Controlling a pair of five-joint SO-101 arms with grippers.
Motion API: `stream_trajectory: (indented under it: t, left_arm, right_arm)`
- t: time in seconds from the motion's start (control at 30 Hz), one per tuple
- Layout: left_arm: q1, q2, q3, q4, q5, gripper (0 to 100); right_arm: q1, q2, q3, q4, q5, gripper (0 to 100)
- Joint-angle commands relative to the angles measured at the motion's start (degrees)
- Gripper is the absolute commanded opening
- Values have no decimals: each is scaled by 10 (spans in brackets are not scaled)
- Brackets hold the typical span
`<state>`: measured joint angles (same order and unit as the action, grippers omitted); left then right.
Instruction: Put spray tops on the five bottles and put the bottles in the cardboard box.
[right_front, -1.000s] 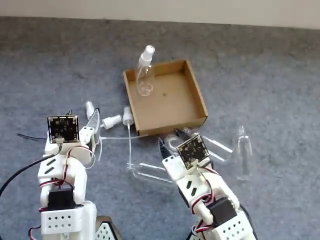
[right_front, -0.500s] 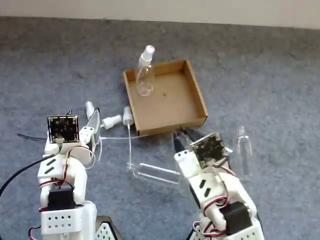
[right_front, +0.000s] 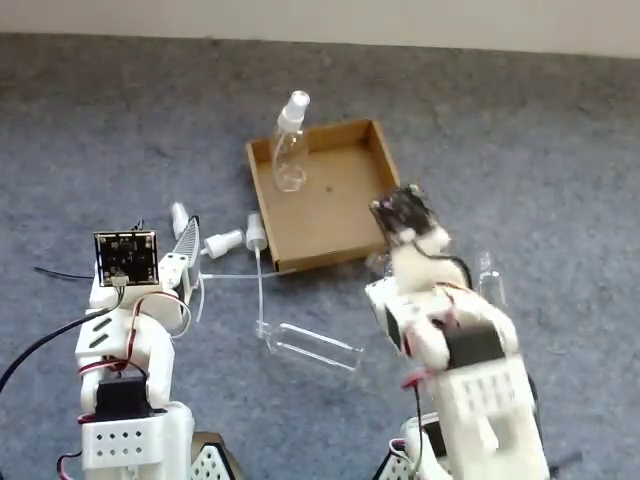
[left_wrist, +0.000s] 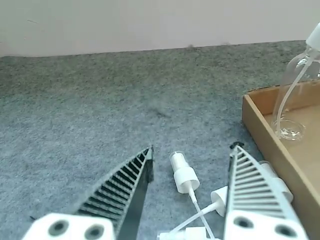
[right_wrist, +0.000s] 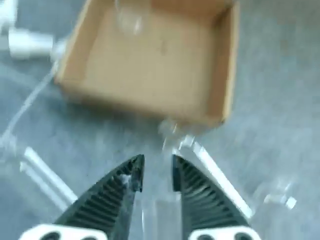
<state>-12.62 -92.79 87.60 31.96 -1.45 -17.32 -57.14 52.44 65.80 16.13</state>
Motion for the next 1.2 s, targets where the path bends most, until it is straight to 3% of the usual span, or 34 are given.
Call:
stream_trajectory:
  t: [0.0,0.3,0.83,1.03,1.17]
  left_arm:
    - [-6,-1,-3,-10,-5,221]
    - [-6,-1,-3,-10,-5,221]
    - [-6,-1,-2,-10,-5,221]
    - [-6,-1,-2,-10,-5,221]
    - [-6,-1,-2,-10,-5,221]
  right_arm:
    - [-1,131,-88,59,5,176]
    - [7,260,-123,111,92,214]
    - [15,378,8,-54,92,209]
    - [15,391,5,-44,92,39]
    - [12,380,-37,7,92,4]
